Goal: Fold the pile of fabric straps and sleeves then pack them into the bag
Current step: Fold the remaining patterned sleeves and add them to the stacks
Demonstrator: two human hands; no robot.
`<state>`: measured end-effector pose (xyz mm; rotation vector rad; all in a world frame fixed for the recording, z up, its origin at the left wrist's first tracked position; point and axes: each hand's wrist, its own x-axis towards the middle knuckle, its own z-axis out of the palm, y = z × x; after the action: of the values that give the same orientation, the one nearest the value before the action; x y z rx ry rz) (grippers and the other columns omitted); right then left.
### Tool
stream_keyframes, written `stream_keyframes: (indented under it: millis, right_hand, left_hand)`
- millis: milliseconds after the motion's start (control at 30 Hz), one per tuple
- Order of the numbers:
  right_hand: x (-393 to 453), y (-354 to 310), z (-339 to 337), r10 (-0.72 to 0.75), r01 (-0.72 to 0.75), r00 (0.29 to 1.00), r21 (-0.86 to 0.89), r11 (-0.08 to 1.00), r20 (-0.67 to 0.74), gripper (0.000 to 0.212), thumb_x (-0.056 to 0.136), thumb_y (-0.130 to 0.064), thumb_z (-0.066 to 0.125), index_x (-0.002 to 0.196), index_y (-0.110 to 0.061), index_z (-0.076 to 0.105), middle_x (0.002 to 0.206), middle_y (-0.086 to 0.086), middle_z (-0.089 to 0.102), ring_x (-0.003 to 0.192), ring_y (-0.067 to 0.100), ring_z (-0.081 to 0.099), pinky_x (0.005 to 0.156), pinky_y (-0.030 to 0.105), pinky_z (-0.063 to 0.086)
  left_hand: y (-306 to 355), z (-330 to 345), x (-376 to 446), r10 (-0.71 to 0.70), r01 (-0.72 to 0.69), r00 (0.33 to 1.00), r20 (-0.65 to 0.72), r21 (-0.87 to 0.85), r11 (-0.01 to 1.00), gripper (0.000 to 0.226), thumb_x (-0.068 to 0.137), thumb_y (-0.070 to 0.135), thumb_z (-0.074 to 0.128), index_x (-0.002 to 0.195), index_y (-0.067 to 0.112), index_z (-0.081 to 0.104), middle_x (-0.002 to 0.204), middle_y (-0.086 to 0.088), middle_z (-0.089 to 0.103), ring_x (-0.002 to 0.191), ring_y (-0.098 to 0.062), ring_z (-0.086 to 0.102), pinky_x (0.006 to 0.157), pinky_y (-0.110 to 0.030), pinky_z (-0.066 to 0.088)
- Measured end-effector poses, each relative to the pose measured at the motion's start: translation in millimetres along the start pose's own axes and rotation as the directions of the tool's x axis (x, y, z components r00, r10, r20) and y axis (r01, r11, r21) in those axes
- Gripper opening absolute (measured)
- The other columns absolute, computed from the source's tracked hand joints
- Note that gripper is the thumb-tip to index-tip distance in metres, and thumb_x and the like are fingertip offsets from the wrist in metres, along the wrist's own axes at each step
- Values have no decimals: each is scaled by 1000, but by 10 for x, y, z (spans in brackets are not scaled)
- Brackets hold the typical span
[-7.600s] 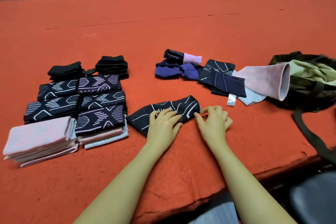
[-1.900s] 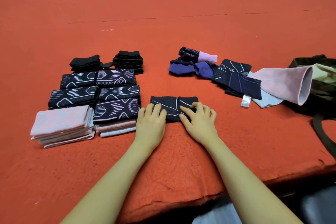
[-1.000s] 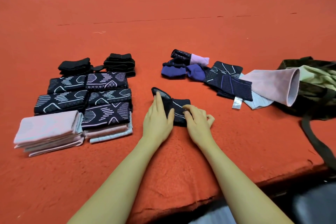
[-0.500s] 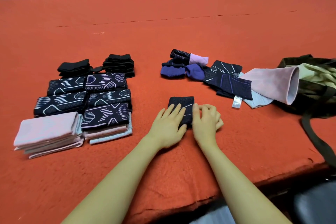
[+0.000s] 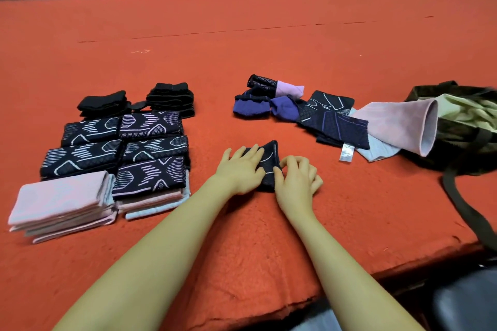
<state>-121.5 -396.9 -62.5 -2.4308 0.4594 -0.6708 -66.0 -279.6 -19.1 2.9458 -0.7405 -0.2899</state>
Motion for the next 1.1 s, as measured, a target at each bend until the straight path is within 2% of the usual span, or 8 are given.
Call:
stream_keyframes:
  millis: [133,300,533,667,767,867,1000,1100]
  right_hand:
    - [28,0,15,29,-29,1000,-20,999,-3,20,92,-30,56,109,-19,59,124,4,47,116,26,37,96,39,19]
    - [34,11,66,61,-52,997,-154,987,56,40,94,-40,49,119,-10,58,146,10,35,134,27,25,103,40,12]
    - [70,72,98,5,8,992,-108,994,127,33,95,-36,50,110,-7,58,151,14,31,145,28,13,108,39,5]
    - [14,66,68,-173,172,985,62,983,-1,21,87,-26,56,96,-6,59,137,17,46,135,29,37,100,33,12]
    - [-29,9,-13,-287,300,953,173,938,-97,17,83,-22,57,93,-8,58,129,13,53,126,16,41,92,24,15]
    - [-19,-105,-119,-408,428,903,187,884,-137,14,83,-18,59,94,-9,59,126,10,56,121,11,41,87,23,17]
    - [-42,-202,-232,-589,598,801,106,794,-105,17,86,-25,50,96,-14,57,119,6,59,112,13,47,86,29,21]
    - [-97,-179,-265,-635,640,768,74,764,-82,18,87,-29,49,99,-18,56,114,2,62,105,13,50,84,28,21]
  left_hand:
    - [-11,-6,9,110,-112,987,-117,-10,994,66,96,25,33,153,30,0,161,1,1,147,-18,4,118,-42,2]
    - [-59,67,44,100,-101,994,31,36,994,52,102,33,19,152,36,6,160,7,-3,147,-14,-5,117,-47,-3]
    - [-46,60,59,91,-93,995,30,38,995,53,101,34,20,152,37,4,160,8,-2,147,-14,-4,117,-47,-5]
    - [-84,-41,-55,111,-121,981,-161,-53,991,60,102,30,28,152,33,-5,160,-2,11,145,-19,18,116,-43,12]
    - [-158,-143,-217,156,-168,919,-362,-1,986,62,101,30,35,153,28,0,160,-10,8,142,-25,24,111,-38,19]
    - [-231,-201,-384,222,-205,861,-457,88,975,57,99,34,33,152,22,19,159,-13,11,140,-30,28,110,-42,23]
    - [-348,-217,-551,261,-190,776,-574,183,965,50,89,35,32,130,18,57,140,-16,48,118,-35,54,93,-47,43]
    - [-402,-179,-691,303,-199,722,-622,232,952,44,87,36,38,120,18,61,122,-10,60,102,-30,60,83,-43,44]
